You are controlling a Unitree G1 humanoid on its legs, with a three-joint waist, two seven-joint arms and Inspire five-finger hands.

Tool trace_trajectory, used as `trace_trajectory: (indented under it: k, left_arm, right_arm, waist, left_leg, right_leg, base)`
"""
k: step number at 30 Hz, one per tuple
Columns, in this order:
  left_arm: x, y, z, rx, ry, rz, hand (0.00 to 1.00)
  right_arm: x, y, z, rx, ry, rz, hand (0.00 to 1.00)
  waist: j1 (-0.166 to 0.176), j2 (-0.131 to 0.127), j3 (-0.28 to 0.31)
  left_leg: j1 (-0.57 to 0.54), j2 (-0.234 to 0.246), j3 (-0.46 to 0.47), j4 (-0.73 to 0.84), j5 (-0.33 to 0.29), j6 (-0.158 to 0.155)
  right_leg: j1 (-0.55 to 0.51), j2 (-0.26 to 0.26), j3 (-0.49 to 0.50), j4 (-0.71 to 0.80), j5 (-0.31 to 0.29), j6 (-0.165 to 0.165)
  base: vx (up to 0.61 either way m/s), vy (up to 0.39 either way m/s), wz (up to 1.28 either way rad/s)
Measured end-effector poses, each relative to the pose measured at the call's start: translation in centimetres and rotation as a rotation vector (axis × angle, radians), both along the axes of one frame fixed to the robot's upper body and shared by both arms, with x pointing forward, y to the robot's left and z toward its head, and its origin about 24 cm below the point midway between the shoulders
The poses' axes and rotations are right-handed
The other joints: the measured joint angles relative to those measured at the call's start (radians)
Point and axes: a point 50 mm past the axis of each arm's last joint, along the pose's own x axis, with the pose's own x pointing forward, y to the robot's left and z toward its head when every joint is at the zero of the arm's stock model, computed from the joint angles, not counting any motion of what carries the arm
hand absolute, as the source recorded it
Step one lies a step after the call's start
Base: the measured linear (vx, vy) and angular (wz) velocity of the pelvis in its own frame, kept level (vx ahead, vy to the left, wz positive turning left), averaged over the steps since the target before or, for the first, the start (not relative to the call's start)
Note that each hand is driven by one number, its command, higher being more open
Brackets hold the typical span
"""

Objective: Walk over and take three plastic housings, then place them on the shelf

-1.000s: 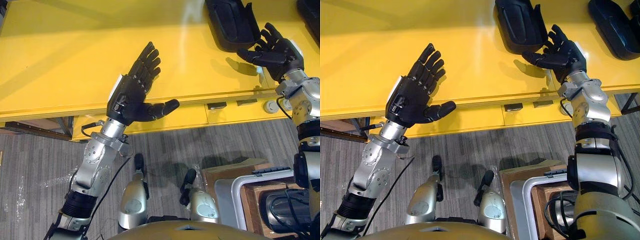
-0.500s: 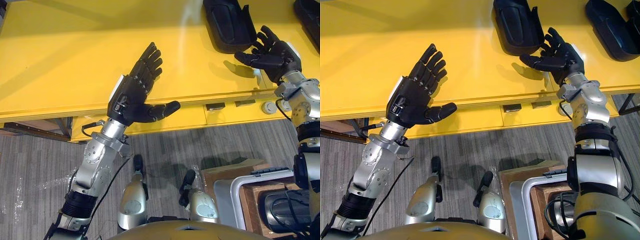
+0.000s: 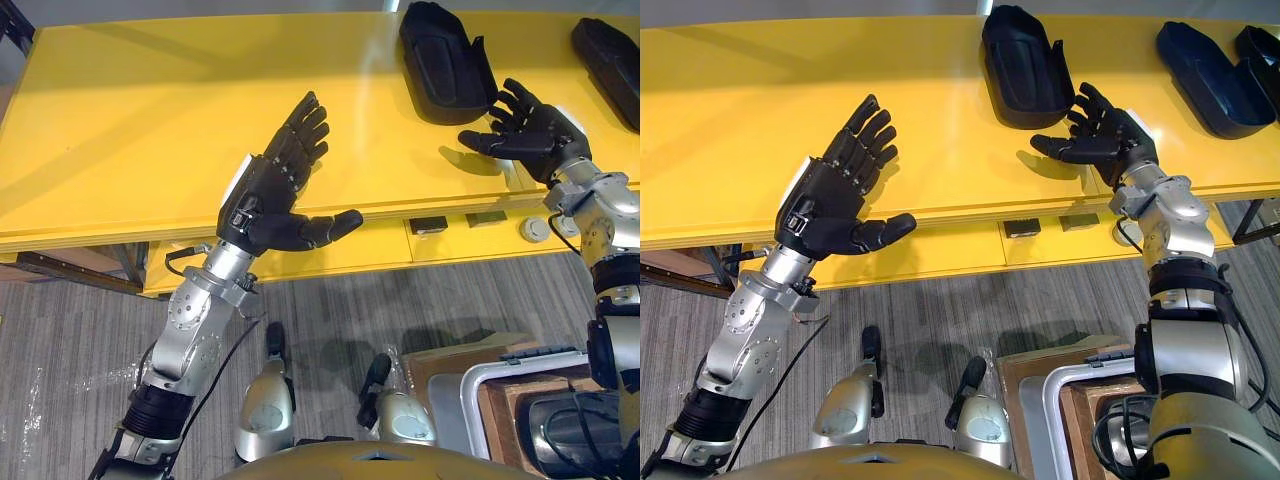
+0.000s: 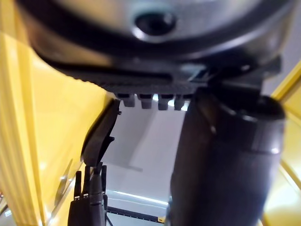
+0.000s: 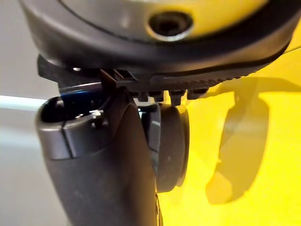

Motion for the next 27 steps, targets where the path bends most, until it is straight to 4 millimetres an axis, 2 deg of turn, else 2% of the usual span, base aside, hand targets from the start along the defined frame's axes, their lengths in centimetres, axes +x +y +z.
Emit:
trace_trajectory:
  k: [6, 12, 15, 21, 27]
  left_arm:
    - [-1.0, -0.2, -1.9, 0.026, 0.072, 0.002, 1.0]
    - [-1.4, -1.0, -2.7, 0.059, 0.092, -0.021, 1.0]
    - [-1.8, -1.2, -3.4, 0.059, 0.123, -0.03, 1.0]
    - [-2.2, -1.4, -4.0, 0.036, 0.156, -0.021, 1.0]
    - [-2.6, -1.3, -4.8, 0.03, 0.208, -0.005, 1.0]
  right_arm:
    - [-0.2, 0.4, 0.4, -0.153, -0.042, -0.045, 1.0]
    - [-0.8, 2.4, 4.7, -0.331, -0.214, 0.015, 1.0]
    - [-0.9, 3.1, 5.4, -0.399, -0.25, 0.041, 1.0]
    - [-0.8, 4.3, 5.2, -0.465, -0.23, 0.103, 1.0]
    - [-0.2, 4.9, 3.4, -0.535, -0.108, 0.134, 1.0]
  waist:
    - [-0.005, -0.001, -0.028]
    - [-0.008, -0.003, -0.049]
    - [-0.008, -0.006, -0.064]
    - [-0.002, -0.002, -0.082]
    - [0.0, 0.015, -0.095]
  left_leg:
    - [0.002, 0.001, -0.001, 0.0, -0.002, -0.002]
    - [0.008, 0.004, -0.004, 0.0, -0.005, -0.005]
    - [0.022, 0.0, -0.01, 0.0, -0.009, -0.006]
    - [0.035, -0.008, -0.02, 0.0, -0.009, -0.006]
    - [0.034, -0.016, -0.047, -0.001, -0.012, -0.007]
  right_leg:
    - [0.011, 0.005, -0.002, -0.018, 0.006, 0.001]
    - [0.029, 0.013, -0.008, -0.04, 0.012, 0.001]
    - [0.053, 0.012, -0.018, -0.051, 0.013, 0.004]
    - [0.073, 0.006, -0.033, -0.049, 0.013, 0.005]
    - [0.092, 0.0, -0.061, -0.052, 0.01, 0.011]
  base:
    - [0.0, 0.0, 0.0]
    - [0.0, -0.003, 0.01]
    - [0.01, -0.01, 0.06]
    - [0.0, -0.002, 0.08]
    - [-0.04, -0.002, 0.13]
